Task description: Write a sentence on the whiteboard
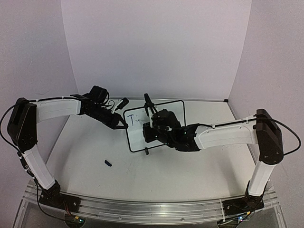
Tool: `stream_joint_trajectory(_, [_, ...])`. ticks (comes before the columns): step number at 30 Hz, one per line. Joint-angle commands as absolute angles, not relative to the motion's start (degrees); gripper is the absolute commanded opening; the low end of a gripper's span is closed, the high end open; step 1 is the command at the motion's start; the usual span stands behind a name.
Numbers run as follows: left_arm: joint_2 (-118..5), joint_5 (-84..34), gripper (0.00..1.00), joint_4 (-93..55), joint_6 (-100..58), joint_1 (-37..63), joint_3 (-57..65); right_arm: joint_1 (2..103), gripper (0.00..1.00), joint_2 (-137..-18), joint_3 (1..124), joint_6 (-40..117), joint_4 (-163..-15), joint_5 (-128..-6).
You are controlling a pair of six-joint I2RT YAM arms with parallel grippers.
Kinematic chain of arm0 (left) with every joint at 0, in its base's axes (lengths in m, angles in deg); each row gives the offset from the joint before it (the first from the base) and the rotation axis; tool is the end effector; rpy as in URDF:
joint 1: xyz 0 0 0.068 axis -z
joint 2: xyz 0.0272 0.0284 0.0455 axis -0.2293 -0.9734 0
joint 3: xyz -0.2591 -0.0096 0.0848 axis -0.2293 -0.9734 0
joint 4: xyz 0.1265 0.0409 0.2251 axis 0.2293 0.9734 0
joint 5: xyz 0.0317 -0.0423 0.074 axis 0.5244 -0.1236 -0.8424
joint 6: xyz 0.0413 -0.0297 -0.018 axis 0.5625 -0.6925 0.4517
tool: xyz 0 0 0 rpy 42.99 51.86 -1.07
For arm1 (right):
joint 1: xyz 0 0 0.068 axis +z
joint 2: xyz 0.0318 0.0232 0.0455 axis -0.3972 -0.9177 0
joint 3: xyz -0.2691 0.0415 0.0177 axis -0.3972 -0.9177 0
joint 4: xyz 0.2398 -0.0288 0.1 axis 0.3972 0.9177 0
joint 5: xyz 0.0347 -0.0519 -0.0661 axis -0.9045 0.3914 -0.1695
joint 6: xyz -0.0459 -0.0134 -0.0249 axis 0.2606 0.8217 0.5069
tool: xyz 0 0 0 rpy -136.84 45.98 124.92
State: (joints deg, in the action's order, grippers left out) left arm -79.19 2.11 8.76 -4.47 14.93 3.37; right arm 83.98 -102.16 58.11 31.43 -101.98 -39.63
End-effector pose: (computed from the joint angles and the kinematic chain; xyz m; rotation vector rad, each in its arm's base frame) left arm 0.3130 -0.1910 0.2385 0.9493 2.2853 -0.9365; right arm 0.2206 0.3672 0.2374 -0.5726 1.8890 0.5271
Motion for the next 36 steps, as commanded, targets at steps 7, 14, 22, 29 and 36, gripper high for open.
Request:
stream_joint_trajectory(7, [-78.5, -1.1, 0.00, 9.4, -4.6, 15.0, 4.1, 83.7, 0.00, -100.9, 60.9, 32.9, -104.5, -37.9])
stream_joint_trajectory(14, [-78.6, -1.1, 0.00, 9.3, -4.6, 14.9, 4.1, 83.8, 0.00, -101.5, 61.2, 33.4, -105.5, -39.1])
stream_joint_trajectory(22, [-78.7, -1.1, 0.00, 9.4, -4.6, 15.0, 4.2, 83.7, 0.00, -102.8, 61.7, 33.5, -105.5, -40.9])
stream_joint_trajectory(29, [-78.9, -1.0, 0.00, 9.4, -4.6, 15.0, 4.2, 83.8, 0.00, -103.8, 61.7, 32.8, -104.6, -42.0])
stream_joint_trajectory(36, [-78.9, -1.0, 0.00, 9.5, -4.6, 14.9, 4.3, 83.7, 0.00, -104.3, 61.1, 31.9, -103.9, -42.1])
